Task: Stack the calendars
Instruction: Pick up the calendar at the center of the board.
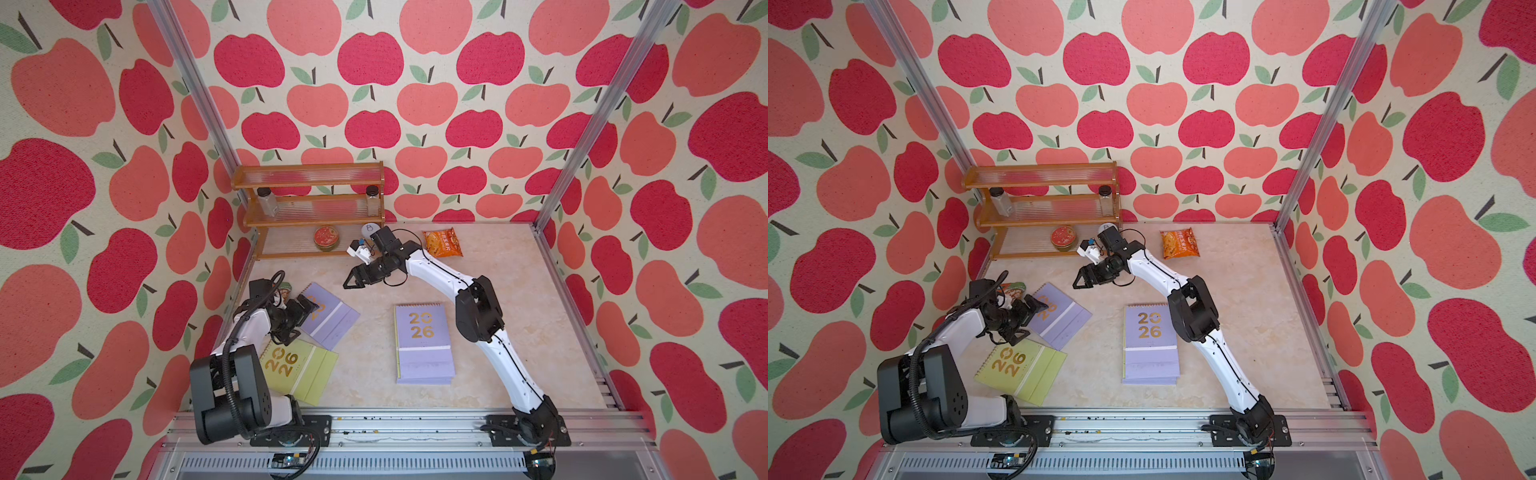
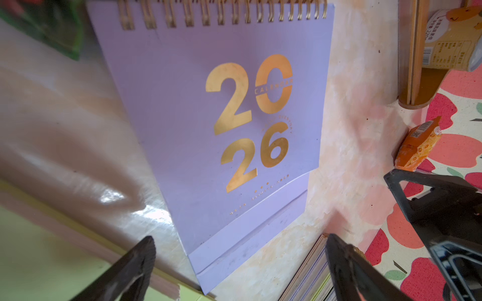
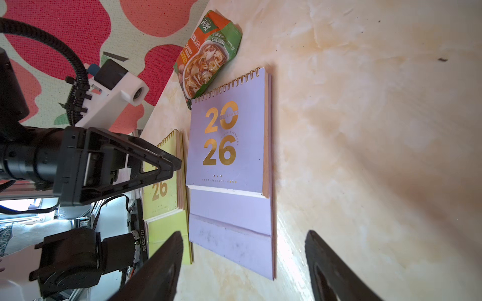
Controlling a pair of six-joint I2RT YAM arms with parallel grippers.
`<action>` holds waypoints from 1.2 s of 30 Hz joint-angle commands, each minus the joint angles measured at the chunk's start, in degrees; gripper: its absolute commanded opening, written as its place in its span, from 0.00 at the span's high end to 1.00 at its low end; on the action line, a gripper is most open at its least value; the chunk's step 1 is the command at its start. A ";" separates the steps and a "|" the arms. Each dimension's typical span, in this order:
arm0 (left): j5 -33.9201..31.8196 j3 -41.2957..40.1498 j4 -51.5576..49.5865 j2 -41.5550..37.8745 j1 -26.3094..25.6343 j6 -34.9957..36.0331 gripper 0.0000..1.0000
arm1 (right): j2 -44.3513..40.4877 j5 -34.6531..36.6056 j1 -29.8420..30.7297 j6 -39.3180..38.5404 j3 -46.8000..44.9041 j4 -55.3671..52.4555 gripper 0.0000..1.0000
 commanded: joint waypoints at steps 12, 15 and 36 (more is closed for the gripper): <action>-2.53 -1.50 10.55 4.98 -0.71 2.67 0.01 | 8.43 -3.42 0.48 1.41 6.90 2.13 0.24; -2.68 -1.88 12.22 6.20 -1.40 2.76 0.01 | 9.28 -3.26 0.30 0.99 7.21 1.86 0.24; -0.53 1.53 22.50 14.26 -12.26 -4.45 0.01 | 9.21 -7.86 0.30 3.19 2.11 4.71 0.28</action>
